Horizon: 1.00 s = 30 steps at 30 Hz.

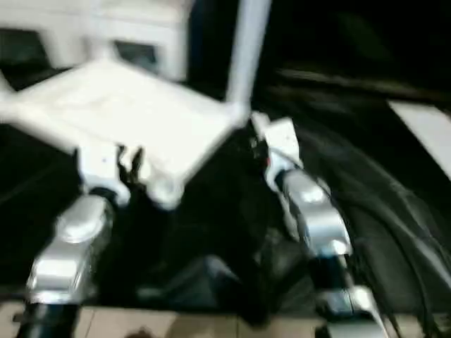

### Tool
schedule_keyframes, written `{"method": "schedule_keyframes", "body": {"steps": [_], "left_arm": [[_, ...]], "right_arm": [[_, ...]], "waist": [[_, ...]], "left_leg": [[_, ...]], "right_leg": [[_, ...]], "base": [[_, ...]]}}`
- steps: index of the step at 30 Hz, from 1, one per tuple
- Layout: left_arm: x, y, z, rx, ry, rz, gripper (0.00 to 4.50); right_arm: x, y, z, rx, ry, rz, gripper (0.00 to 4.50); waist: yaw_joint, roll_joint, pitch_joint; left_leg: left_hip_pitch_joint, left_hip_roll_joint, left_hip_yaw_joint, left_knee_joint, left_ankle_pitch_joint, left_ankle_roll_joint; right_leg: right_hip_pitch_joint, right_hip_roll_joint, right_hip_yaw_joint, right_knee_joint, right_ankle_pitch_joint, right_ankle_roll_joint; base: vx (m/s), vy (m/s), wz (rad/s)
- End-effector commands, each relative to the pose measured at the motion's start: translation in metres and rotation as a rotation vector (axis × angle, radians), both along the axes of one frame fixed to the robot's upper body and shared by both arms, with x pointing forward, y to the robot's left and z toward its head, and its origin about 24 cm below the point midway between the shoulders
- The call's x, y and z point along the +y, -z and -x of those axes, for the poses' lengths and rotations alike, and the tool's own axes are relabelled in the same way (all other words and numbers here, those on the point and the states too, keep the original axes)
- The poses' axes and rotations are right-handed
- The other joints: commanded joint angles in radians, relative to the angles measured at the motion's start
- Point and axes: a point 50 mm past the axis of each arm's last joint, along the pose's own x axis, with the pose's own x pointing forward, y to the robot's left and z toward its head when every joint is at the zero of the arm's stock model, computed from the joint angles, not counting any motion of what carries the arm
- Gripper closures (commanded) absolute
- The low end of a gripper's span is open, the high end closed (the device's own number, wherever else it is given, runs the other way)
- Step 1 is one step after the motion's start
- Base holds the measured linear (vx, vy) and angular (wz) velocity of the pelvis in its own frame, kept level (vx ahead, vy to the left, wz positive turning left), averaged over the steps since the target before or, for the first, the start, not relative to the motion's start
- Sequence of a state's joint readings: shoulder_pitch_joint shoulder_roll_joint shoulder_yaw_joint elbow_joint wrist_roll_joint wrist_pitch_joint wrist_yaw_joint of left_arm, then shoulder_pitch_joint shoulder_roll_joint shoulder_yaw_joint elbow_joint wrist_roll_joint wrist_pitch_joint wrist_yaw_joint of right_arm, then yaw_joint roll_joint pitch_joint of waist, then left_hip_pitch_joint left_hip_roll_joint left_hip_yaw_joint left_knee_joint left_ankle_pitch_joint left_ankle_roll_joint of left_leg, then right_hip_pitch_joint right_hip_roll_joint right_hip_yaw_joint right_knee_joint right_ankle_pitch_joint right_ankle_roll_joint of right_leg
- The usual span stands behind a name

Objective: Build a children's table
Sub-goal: Rotate table base, then pick table leg

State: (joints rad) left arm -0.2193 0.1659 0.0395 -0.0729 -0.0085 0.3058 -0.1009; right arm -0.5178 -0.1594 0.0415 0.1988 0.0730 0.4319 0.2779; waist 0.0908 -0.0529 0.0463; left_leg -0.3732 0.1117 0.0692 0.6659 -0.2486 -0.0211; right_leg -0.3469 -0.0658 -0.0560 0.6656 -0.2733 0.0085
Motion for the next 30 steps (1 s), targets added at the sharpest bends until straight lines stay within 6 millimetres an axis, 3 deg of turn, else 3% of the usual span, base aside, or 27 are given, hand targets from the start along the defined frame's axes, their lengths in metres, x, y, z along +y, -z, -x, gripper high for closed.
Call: {"method": "schedule_keyframes", "body": {"steps": [1, 2, 3, 4, 5, 6, 7, 8, 9, 10, 11, 12, 14, 17, 18, 21, 23, 24, 25, 26, 27, 28, 30], "left_arm": [[-0.018, -0.003, 0.004, 0.0, 0.149, 0.016, 2.58], [-0.02, -0.001, 0.006, 0.016, 0.192, 0.008, 2.58], [-0.022, 0.001, 0.008, 0.034, 0.241, 0.003, 2.58], [-0.023, 0.002, 0.009, 0.052, 0.283, 0.0, 2.58], [-0.023, 0.003, 0.01, 0.067, 0.32, -0.002, 2.58], [-0.024, 0.003, 0.01, 0.082, 0.357, 0.008, 2.58], [-0.025, 0.002, 0.01, 0.102, 0.405, 0.035, 2.4], [-0.027, 0.0, 0.011, 0.125, 0.469, 0.05, 2.21], [-0.027, -0.001, 0.011, 0.127, 0.477, 0.051, 2.21], [-0.029, -0.004, 0.011, 0.144, 0.531, 0.055, 2.21], [-0.032, -0.006, 0.011, 0.154, 0.575, 0.058, 2.16], [-0.034, -0.009, 0.011, 0.163, 0.623, 0.041, 1.86], [-0.037, -0.012, 0.011, 0.168, 0.668, 0.022, 1.78], [-0.046, -0.017, 0.015, 0.198, 0.788, -0.001, 1.49], [-0.048, -0.018, 0.016, 0.211, 0.818, -0.003, 1.49], [-0.05, -0.02, 0.017, 0.219, 0.84, -0.016, 1.28], [-0.05, -0.022, 0.017, 0.217, 0.842, -0.022, 1.17], [-0.049, -0.024, 0.018, 0.221, 0.849, -0.02, 0.93], [-0.049, -0.024, 0.018, 0.222, 0.851, -0.02, 0.87], [-0.05, -0.024, 0.019, 0.227, 0.859, -0.019, 0.83], [-0.05, -0.025, 0.02, 0.232, 0.867, -0.02, 0.83], [-0.05, -0.025, 0.021, 0.234, 0.877, -0.027, 0.83], [-0.052, -0.025, 0.027, 0.253, 0.918, -0.017, 0.83]], "right_arm": [[-0.027, -0.003, -0.002, 0.06, 0.106, -0.051, 0.12], [-0.029, -0.003, -0.003, 0.084, 0.114, -0.065, 0.12], [-0.033, -0.003, -0.004, 0.106, 0.137, -0.06, 0.12], [-0.036, -0.004, -0.005, 0.122, 0.151, -0.07, 0.12], [-0.04, -0.005, -0.006, 0.136, 0.168, -0.062, 0.12], [-0.045, -0.005, -0.007, 0.161, 0.192, -0.038, 0.12], [-0.049, -0.003, -0.008, 0.195, 0.215, -0.008, 0.04], [-0.055, -0.002, -0.01, 0.237, 0.247, 0.02, 0.0], [-0.056, -0.001, -0.01, 0.242, 0.251, 0.023, 0.0], [-0.06, -0.001, -0.012, 0.276, 0.265, 0.039, 0.0], [-0.063, -0.002, -0.014, 0.301, 0.273, 0.056, 0.0], [-0.067, -0.003, -0.018, 0.329, 0.28, 0.066, 0.0], [-0.071, -0.002, -0.022, 0.378, 0.276, 0.095, 0.0], [-0.082, 0.007, -0.03, 0.493, 0.293, 0.151, 0.0], [-0.085, 0.01, -0.033, 0.508, 0.305, 0.152, 0.0], [-0.087, 0.014, -0.035, 0.551, 0.296, 0.128, 0.0], [-0.09, 0.017, -0.036, 0.583, 0.301, 0.126, 0.0], [-0.095, 0.019, -0.037, 0.605, 0.317, 0.166, 0.0], [-0.096, 0.019, -0.037, 0.61, 0.324, 0.183, 0.0], [-0.098, 0.019, -0.037, 0.617, 0.326, 0.186, 0.0], [-0.097, 0.019, -0.037, 0.633, 0.315, 0.164, 0.0], [-0.096, 0.02, -0.036, 0.657, 0.295, 0.142, 0.0], [-0.094, 0.023, -0.033, 0.716, 0.243, 0.075, 0.0]], "waist": [[-0.008, 0.004, -0.076], [-0.006, -0.001, -0.07], [0.002, -0.008, -0.07], [0.003, -0.008, -0.068], [0.003, 0.003, -0.067], [-0.008, 0.005, -0.061], [-0.013, 0.009, -0.058], [-0.022, 0.01, -0.05], [-0.025, 0.013, -0.049], [-0.031, 0.021, -0.041], [-0.04, 0.019, -0.036], [-0.042, 0.02, -0.035], [-0.042, 0.021, -0.04], [-0.042, 0.018, -0.045], [-0.042, 0.011, -0.045], [-0.039, 0.016, -0.045], [-0.038, 0.013, -0.052], [-0.036, 0.016, -0.058], [-0.034, 0.018, -0.059], [-0.03, 0.014, -0.069], [-0.03, 0.014, -0.069], [-0.028, 0.009, -0.065], [-0.026, 0.01, -0.061]], "left_leg": [[0.07, 0.065, -0.017, -0.029, 0.842, 0.169], [0.047, 0.046, 0.002, -0.043, 0.717, 0.149], [0.02, 0.045, 0.012, -0.064, 0.509, 0.108], [0.015, 0.051, 0.015, -0.073, 0.414, 0.085], [0.013, 0.057, 0.016, -0.082, 0.334, 0.063], [0.016, 0.068, 0.022, -0.104, 0.149, 0.005], [0.015, 0.069, 0.022, -0.11, 0.103, -0.013], [0.015, 0.072, 0.027, -0.12, -0.012, -0.042], [0.018, 0.073, 0.031, -0.122, -0.063, -0.054], [0.021, 0.077, 0.038, -0.13, -0.179, -0.075], [0.024, 0.08, 0.041, -0.135, -0.28, -0.096], [0.024, 0.084, 0.042, -0.136, -0.329, -0.112], [0.025, 0.085, 0.044, -0.133, -0.317, -0.113], [0.018, 0.082, 0.053, -0.128, -0.246, -0.093], [0.01, 0.084, 0.059, -0.128, -0.228, -0.091], [0.009, 0.088, 0.068, -0.126, -0.201, -0.089], [0.005, 0.091, 0.07, -0.124, -0.149, -0.079], [0.004, 0.092, 0.076, -0.12, -0.099, -0.069], [0.003, 0.092, 0.078, -0.12, -0.085, -0.065], [0.0, 0.092, 0.082, -0.111, 0.003, -0.039], [0.0, 0.092, 0.082, -0.111, 0.003, -0.039], [-0.005, 0.09, 0.087, -0.109, 0.018, -0.006], [-0.003, 0.095, 0.087, -0.111, -0.019, 0.001]], "right_leg": [[-0.038, -0.065, 0.066, -0.063, 0.372, -0.021], [-0.019, -0.066, 0.065, -0.066, 0.369, -0.047], [0.014, -0.072, 0.072, -0.065, 0.343, -0.08], [0.019, -0.074, 0.071, -0.067, 0.311, -0.1], [0.025, -0.077, 0.071, -0.067, 0.277, -0.119], [0.026, -0.07, 0.065, -0.075, 0.184, -0.174], [0.027, -0.069, 0.064, -0.077, 0.154, -0.187], [0.021, -0.067, 0.064, -0.084, 0.069, -0.205], [0.018, -0.068, 0.064, -0.086, 0.025, -0.211], [0.01, -0.07, 0.067, -0.097, -0.092, -0.208], [0.002, -0.071, 0.068, -0.108, -0.219, -0.192], [-0.002, -0.072, 0.067, -0.115, -0.306, -0.166], [-0.006, -0.073, 0.069, -0.116, -0.305, -0.156], [-0.007, -0.072, 0.069, -0.11, -0.265, -0.177], [-0.007, -0.072, 0.068, -0.111, -0.266, -0.181], [-0.01, -0.069, 0.067, -0.108, -0.221, -0.199], [-0.003, -0.068, 0.066, -0.1, -0.148, -0.212], [-0.003, -0.065, 0.064, -0.091, -0.051, -0.245], [-0.001, -0.063, 0.063, -0.088, -0.013, -0.254], [0.002, -0.057, 0.062, -0.073, 0.136, -0.277], [0.002, -0.057, 0.062, -0.073, 0.136, -0.277], [0.001, -0.056, 0.062, -0.073, 0.169, -0.292], [-0.001, -0.059, 0.062, -0.078, 0.112, -0.297]], "base": [[0.0, 0.0, 0.0], [-0.062, 0.075, 0.12], [-0.058, 0.016, 0.03], [-0.058, 0.016, 0.03], [-0.056, -0.027, -0.03], [-0.082, -0.023, -0.04], [-0.129, -0.033, -0.04], [-0.09, -0.018, -0.03], [-0.091, -0.031, 0.01], [-0.091, -0.04, -0.01], [-0.091, -0.04, -0.01], [-0.086, -0.031, -0.06], [-0.072, -0.023, -0.05], [-0.018, -0.008, 0.0], [0.0, 0.0, 0.0], [0.0, 0.0, 0.0], [0.0, 0.0, 0.0], [0.0, 0.0, 0.0], [0.0, 0.0, 0.0], [0.0, 0.0, 0.0], [0.0, 0.0, 0.0], [0.0, 0.0, 0.0], [0.0, 0.0, 0.0]]}}
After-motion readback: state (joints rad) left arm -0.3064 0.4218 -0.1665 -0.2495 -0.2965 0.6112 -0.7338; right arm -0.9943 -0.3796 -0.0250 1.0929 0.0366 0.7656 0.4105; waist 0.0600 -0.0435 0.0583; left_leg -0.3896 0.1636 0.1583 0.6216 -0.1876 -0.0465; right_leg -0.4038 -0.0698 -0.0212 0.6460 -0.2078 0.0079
